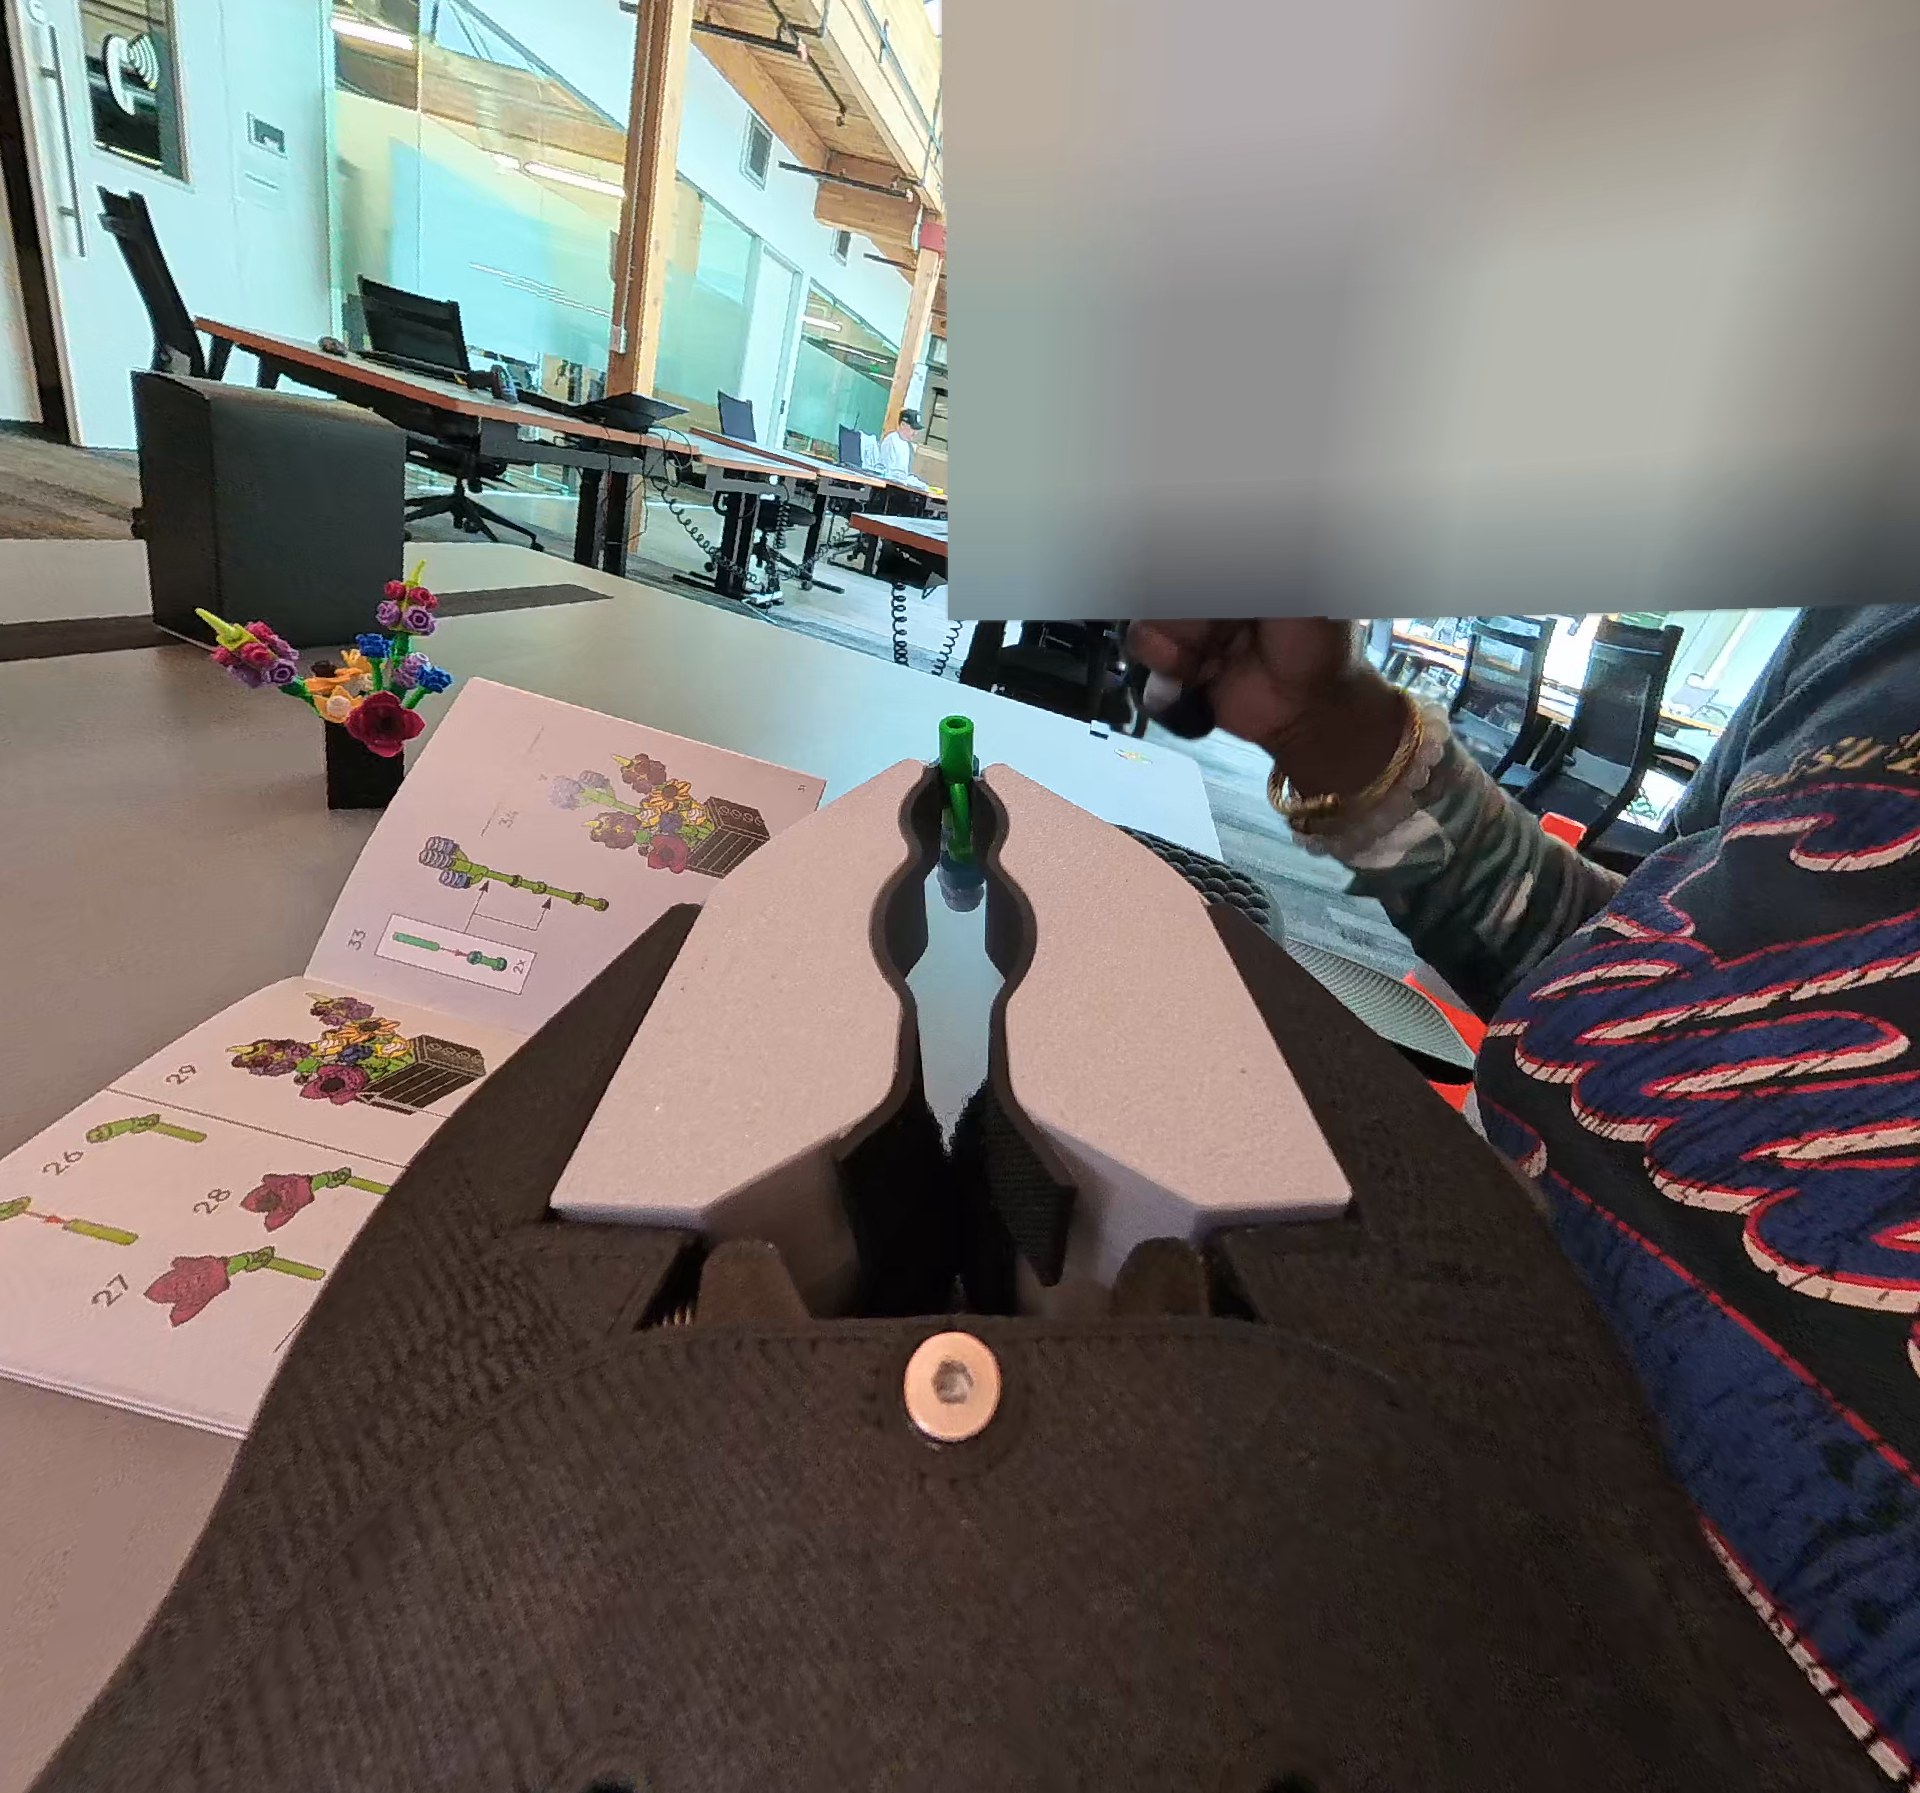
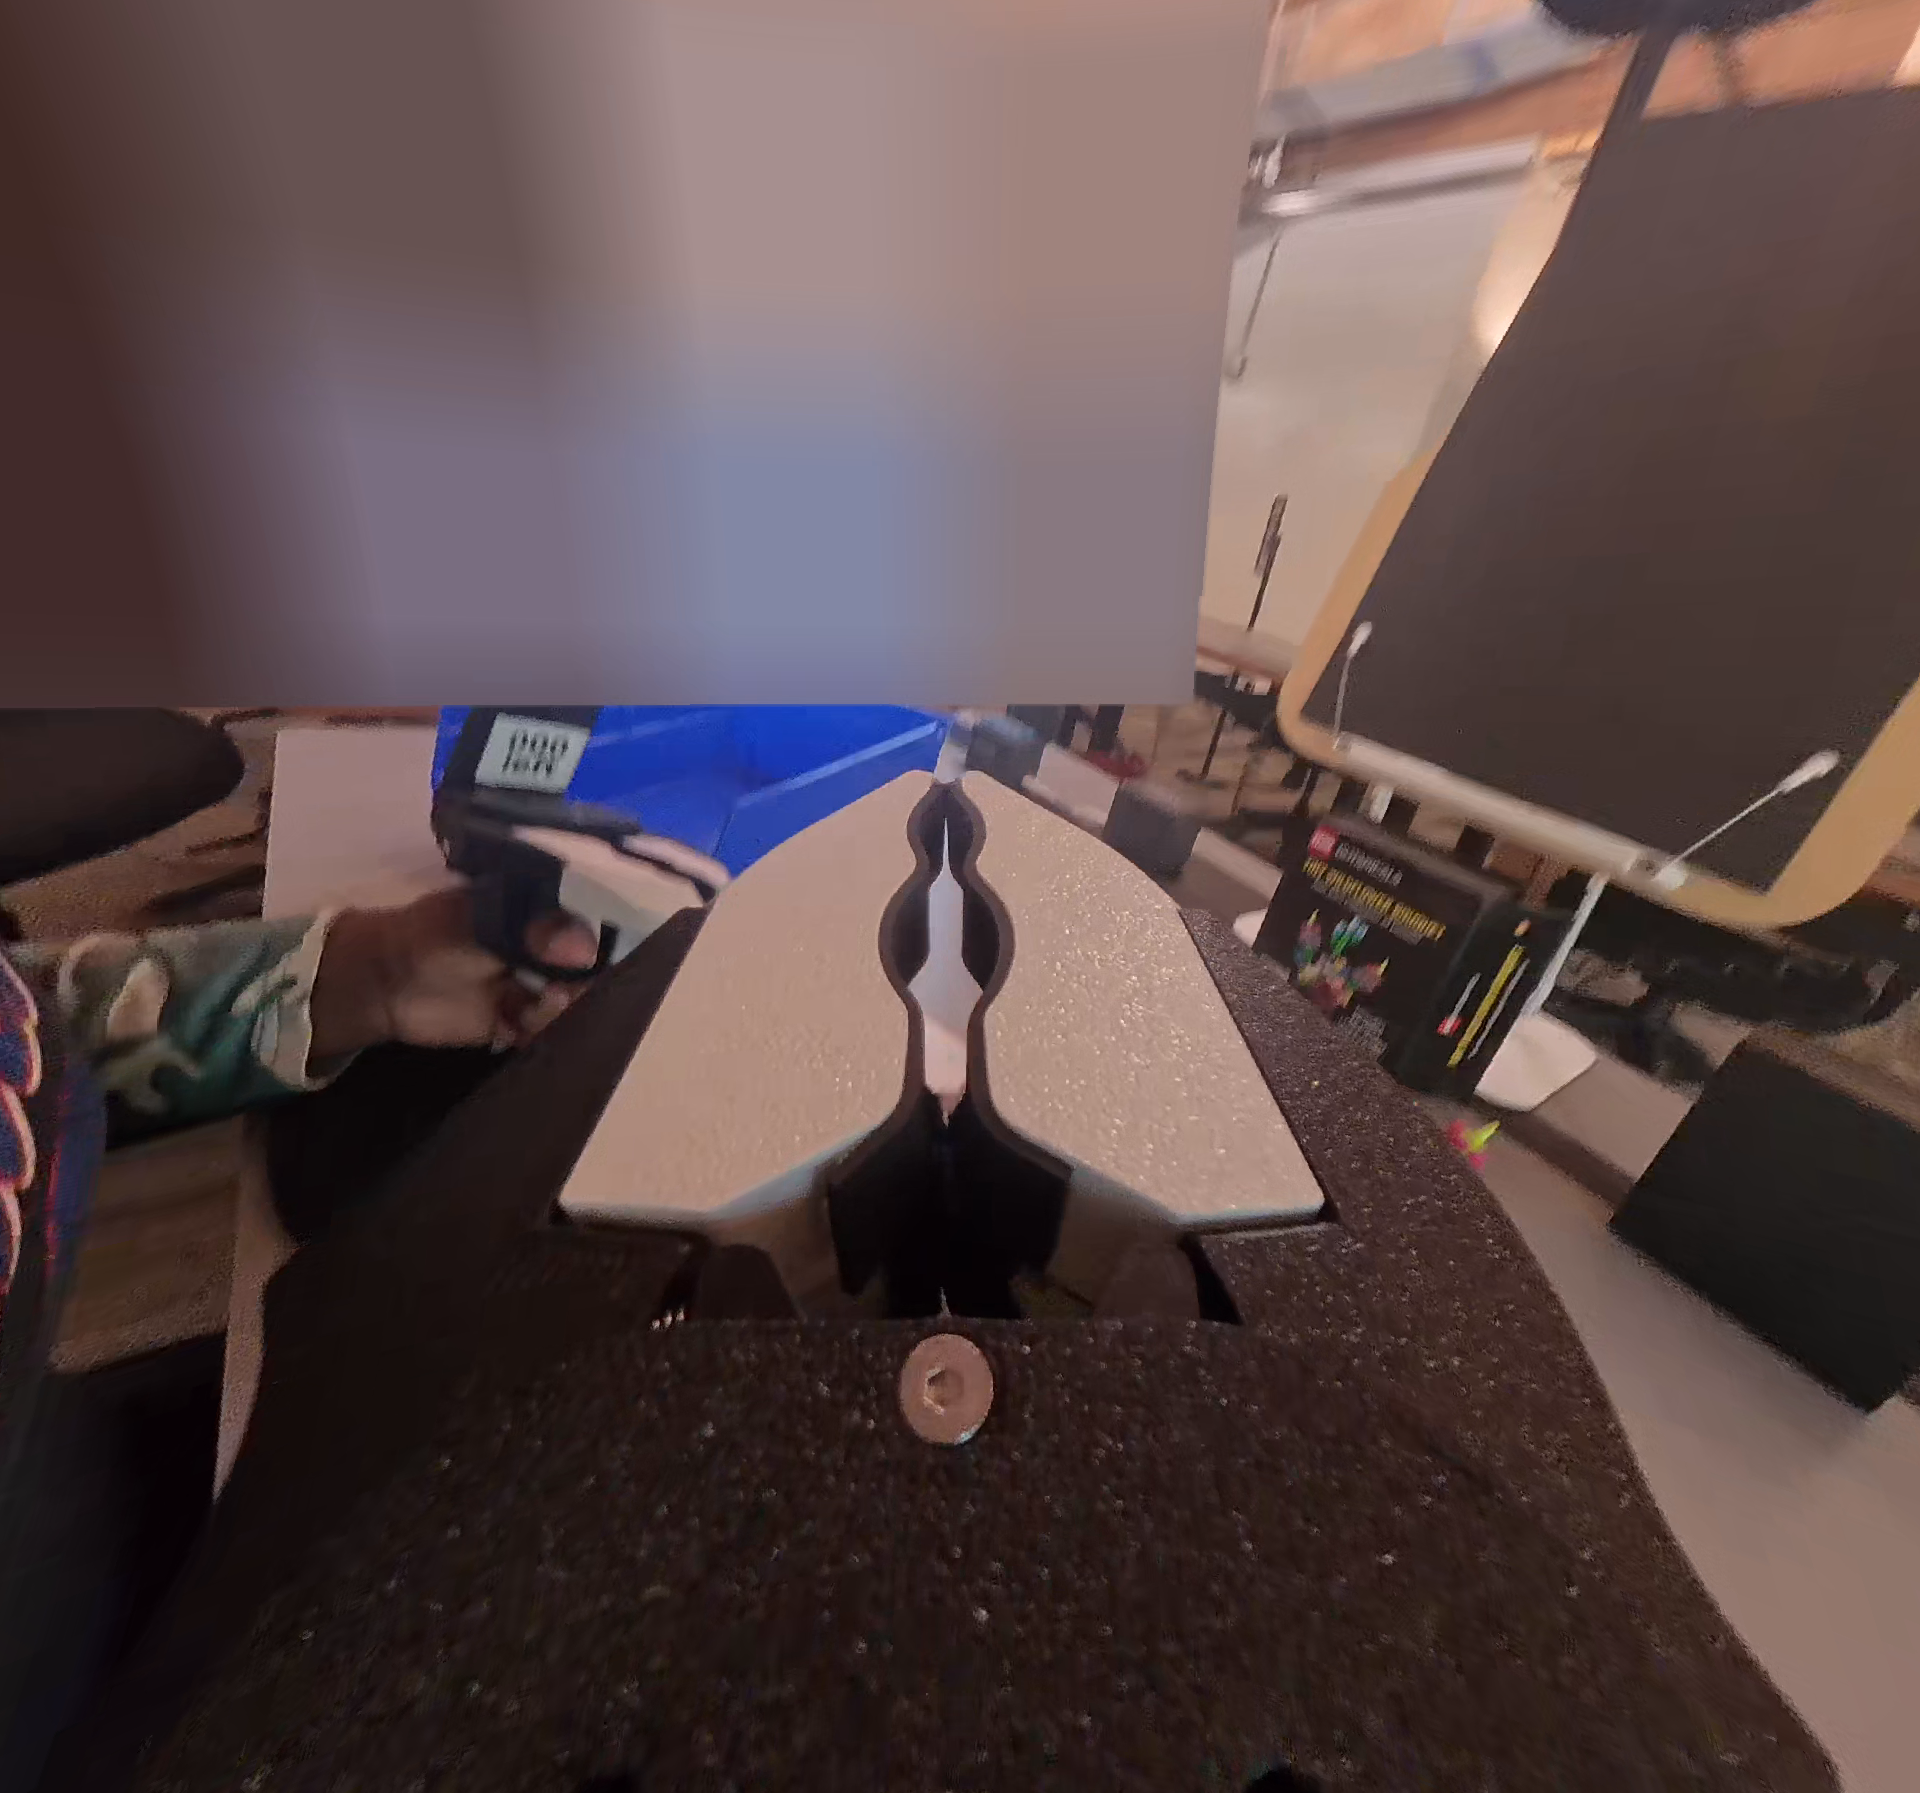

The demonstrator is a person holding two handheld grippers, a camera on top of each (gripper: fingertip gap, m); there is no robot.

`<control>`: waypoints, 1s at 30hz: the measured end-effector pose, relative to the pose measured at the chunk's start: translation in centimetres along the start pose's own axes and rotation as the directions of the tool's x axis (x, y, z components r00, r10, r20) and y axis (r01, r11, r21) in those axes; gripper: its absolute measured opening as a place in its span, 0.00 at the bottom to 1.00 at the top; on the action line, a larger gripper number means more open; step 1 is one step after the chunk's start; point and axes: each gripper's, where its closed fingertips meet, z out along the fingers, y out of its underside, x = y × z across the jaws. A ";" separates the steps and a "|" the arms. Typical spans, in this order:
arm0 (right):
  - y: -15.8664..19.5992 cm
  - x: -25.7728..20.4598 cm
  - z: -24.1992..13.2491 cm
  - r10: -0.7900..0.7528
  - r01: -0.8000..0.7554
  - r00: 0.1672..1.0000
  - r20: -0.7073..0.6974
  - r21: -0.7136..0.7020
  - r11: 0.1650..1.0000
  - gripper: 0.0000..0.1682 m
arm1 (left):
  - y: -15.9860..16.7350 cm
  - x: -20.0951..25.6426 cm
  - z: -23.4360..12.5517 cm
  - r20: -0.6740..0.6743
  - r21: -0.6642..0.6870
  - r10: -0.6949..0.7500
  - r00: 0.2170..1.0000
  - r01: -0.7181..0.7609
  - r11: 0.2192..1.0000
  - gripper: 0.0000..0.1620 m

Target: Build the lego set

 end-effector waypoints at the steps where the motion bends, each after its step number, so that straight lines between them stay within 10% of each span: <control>1: -1.2 0.3 -0.3 -0.017 0.017 1.000 -0.010 0.033 0.999 0.00 | 0.0 0.0 0.0 -0.001 0.000 -0.001 1.000 0.001 1.000 0.03; 30: -3.3 2.6 -2.4 -0.114 0.114 0.988 -0.107 -0.007 0.993 0.00 | 0.1 0.2 0.1 -0.014 -0.009 0.002 1.000 -0.002 1.000 0.03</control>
